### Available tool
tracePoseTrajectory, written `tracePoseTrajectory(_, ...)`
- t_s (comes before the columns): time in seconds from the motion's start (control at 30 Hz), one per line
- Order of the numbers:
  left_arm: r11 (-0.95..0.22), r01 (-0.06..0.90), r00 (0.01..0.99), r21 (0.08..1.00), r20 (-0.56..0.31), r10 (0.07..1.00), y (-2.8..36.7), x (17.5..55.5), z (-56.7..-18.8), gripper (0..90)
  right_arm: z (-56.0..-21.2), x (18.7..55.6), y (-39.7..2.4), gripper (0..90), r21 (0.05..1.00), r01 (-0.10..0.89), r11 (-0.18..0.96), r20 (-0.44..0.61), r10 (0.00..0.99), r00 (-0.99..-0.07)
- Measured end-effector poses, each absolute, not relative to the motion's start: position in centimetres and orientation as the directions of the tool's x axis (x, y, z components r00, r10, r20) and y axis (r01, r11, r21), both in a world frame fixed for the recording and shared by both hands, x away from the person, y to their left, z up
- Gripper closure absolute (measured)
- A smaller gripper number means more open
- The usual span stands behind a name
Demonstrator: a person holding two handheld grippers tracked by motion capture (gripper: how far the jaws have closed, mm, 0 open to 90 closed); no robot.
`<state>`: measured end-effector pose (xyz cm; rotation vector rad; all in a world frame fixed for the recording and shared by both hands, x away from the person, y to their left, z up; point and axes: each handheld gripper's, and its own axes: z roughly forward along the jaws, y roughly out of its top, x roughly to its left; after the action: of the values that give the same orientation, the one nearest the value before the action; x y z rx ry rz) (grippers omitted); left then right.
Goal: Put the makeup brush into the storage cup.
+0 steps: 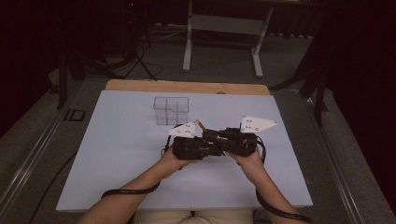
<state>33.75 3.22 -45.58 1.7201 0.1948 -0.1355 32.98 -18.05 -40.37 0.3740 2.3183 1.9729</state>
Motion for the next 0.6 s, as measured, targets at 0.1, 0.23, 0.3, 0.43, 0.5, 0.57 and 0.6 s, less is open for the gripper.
tracePoseTrajectory(0.1, -0.157, 0.214, 0.977, 0.964, -0.209, 0.048, 3.29, 33.9, -45.77, 84.3, -40.46, 33.01, -18.1, 82.9, 0.979, 0.139, 0.151, 0.102, 0.23, -0.968)
tracePoseTrajectory(0.23, -0.167, 0.224, 0.975, 0.96, -0.219, 0.047, 3.47, 34.0, -45.89, 85.6, -40.47, 32.96, -18.05, 82.7, 0.977, 0.135, 0.163, 0.097, 0.224, -0.97)
tracePoseTrajectory(0.3, -0.18, 0.236, 0.972, 0.955, -0.23, 0.055, 3.51, 34.07, -45.89, 86.1, -40.49, 32.96, -18.04, 82.6, 0.976, 0.136, 0.168, 0.096, 0.228, -0.969)
tracePoseTrajectory(0.43, -0.207, 0.237, 0.971, 0.949, -0.229, 0.065, 3.5, 34.12, -45.9, 86.4, -40.64, 33.02, -18.17, 82.0, 0.973, 0.154, 0.172, 0.112, 0.232, -0.966)
tracePoseTrajectory(0.5, -0.225, 0.236, 0.971, 0.945, -0.223, 0.08, 3.5, 34.12, -45.88, 86.5, -40.74, 33.13, -18.19, 81.1, 0.968, 0.178, 0.174, 0.135, 0.231, -0.964)
tracePoseTrajectory(0.57, -0.244, 0.23, 0.973, 0.942, -0.215, 0.088, 3.51, 34.16, -45.84, 86.6, -40.8, 33.17, -18.26, 80.3, 0.967, 0.19, 0.171, 0.147, 0.234, -0.961)
tracePoseTrajectory(0.6, -0.251, 0.228, 0.973, 0.941, -0.212, 0.09, 3.54, 34.17, -45.81, 86.6, -40.78, 33.2, -18.28, 79.5, 0.966, 0.192, 0.174, 0.148, 0.237, -0.96)
